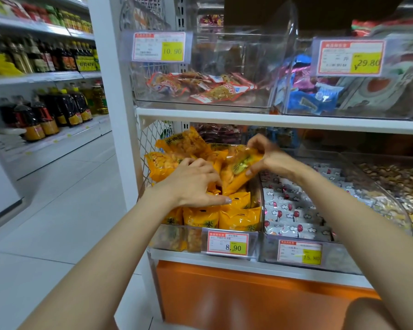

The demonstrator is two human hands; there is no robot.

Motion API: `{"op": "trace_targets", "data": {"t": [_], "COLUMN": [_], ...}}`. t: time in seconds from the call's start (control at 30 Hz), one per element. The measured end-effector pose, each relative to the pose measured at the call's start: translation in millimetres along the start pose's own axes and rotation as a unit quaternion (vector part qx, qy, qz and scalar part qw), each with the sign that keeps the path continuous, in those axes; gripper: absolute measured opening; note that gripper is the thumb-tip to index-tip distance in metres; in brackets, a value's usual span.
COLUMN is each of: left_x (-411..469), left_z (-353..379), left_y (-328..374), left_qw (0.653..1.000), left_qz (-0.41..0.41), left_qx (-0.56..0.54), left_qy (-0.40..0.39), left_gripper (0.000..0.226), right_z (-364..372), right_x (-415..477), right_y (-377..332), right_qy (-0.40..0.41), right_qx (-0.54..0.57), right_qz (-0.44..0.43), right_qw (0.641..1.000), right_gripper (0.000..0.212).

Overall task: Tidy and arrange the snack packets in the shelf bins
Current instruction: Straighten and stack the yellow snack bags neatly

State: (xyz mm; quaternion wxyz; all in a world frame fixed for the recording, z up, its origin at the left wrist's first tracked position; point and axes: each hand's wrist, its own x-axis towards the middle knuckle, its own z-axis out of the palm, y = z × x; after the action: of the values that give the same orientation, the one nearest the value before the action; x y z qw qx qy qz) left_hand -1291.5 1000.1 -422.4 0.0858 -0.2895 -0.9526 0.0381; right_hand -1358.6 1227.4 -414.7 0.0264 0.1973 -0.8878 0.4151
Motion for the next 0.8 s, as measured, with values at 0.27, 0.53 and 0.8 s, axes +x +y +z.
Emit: {"op": "trace_targets", "data": {"t": [0.27,0.53,0.8], "left_x": [3,2,-5], "left_z": [-8,-5,-3], "left_y": [5,4,-1], "left_qw": [0.999,0.999,0.999], "left_qz": [-0.016,-0.011,0.007], "left_qx": [-0.034,-0.031,-0.025], "left_qy": [-0.019,0.002,0.036], "left_gripper": [0.059,0.057,0.067], "right_z": [-23,33,65], "right_x": [-17,18,26], "right_y": [16,-30,-60], "right_qy": [0.153,0.167,0.052], "right_qx": [0.189,0.207,0.081], "right_qz": [0.088,0.014,-0.029], "right_qw": [0.966,0.964,0.995], "right_gripper": [0.090,0.042,0.048]}}
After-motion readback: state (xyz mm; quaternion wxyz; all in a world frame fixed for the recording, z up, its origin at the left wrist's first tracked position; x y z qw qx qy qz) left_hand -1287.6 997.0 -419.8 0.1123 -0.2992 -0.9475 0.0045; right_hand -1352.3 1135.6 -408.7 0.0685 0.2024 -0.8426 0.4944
